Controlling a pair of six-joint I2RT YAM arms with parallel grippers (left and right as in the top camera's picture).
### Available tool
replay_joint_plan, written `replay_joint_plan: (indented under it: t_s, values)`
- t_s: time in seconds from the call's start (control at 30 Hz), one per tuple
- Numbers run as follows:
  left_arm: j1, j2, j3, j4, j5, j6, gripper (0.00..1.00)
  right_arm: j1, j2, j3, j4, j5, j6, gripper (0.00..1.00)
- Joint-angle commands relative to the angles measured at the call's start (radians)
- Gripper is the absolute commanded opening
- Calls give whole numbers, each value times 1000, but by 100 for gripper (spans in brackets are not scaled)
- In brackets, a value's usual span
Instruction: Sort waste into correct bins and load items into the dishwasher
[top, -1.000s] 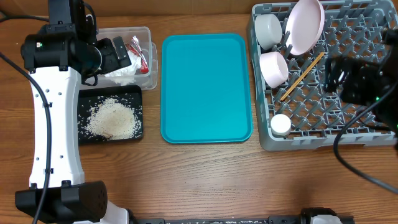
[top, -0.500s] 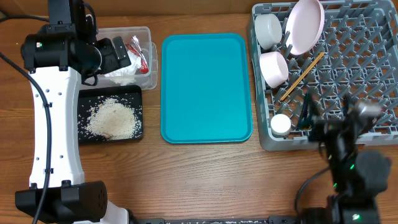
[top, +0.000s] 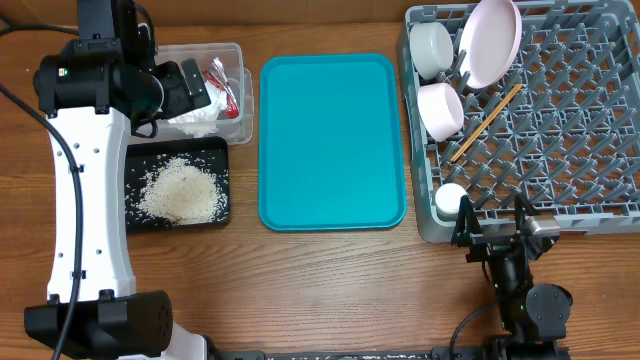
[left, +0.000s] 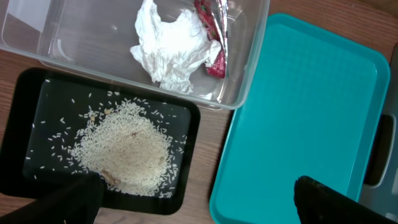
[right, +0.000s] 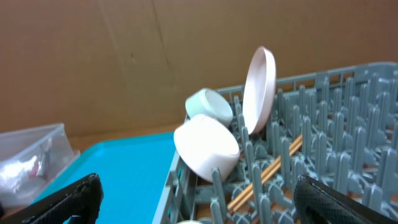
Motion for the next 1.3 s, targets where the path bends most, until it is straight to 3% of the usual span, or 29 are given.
replay_joint_plan:
  t_s: [0.0,0.33,1.27]
  values:
    - [-7,-1,6,3,-3,-10,100,23,-68,-10,-10,37,-7,100]
    - [-7,-1,6,3,-3,-10,100,39,-87,-10,-142,63,-7,100]
    - [-7,-1,6,3,-3,-10,100,39,-86,-10,-137,64,-7,100]
